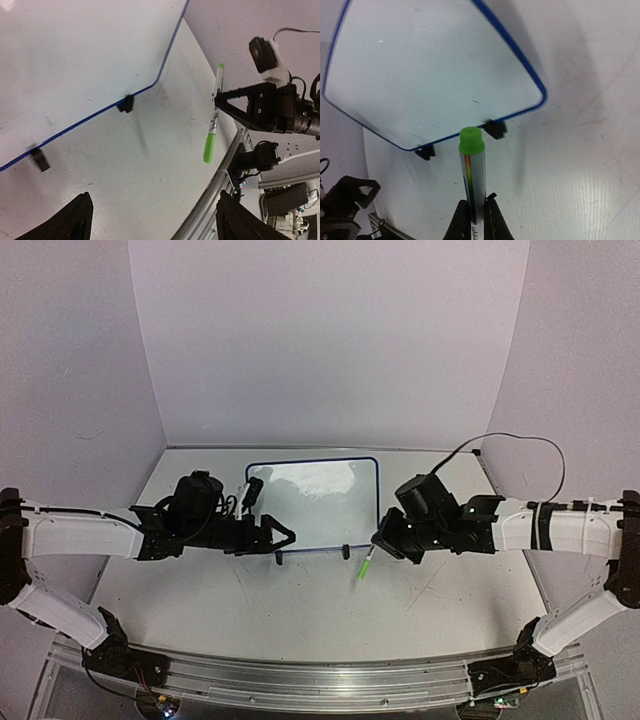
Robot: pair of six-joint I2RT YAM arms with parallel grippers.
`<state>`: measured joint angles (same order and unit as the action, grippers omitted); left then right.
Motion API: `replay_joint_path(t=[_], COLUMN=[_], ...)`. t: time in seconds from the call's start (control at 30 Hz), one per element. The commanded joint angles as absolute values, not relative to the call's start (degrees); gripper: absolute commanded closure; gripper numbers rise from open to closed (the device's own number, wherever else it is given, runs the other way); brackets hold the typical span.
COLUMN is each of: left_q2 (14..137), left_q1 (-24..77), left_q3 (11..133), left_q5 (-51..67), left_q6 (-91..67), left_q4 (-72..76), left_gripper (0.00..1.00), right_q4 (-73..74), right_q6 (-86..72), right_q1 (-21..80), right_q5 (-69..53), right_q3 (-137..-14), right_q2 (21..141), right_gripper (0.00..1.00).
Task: Write a sentence on the whiteboard
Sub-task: Pass from the right arm to the left
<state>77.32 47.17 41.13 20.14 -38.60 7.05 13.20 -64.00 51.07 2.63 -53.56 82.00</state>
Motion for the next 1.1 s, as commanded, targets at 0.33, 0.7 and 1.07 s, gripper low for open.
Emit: replay_joint_path(t=[0.33, 0.7, 1.07], left_q2=[93.29, 91.33, 86.14], left_q1=[55.56, 55.55, 55.46], left_q3=[53.48, 52.63, 48.95], left_q5=[20.81, 16.92, 14.56], left_q6=[-42.15, -40.22, -38.62], left_q4=[27.89, 27.91, 28.25], left_gripper=[0.23, 0.64, 0.46], right_q4=[-19.56, -23.08, -23.2], right_q6=[-41.06, -42.92, -42.75], right_q1=[51.05, 51.13, 51.23], right_q5=[-8.23, -11.57, -12.13], right_q3=[-57.32, -55.8, -55.2], right_q2=[82.51, 82.19, 81.76], right_gripper=[1.0, 1.0, 1.0])
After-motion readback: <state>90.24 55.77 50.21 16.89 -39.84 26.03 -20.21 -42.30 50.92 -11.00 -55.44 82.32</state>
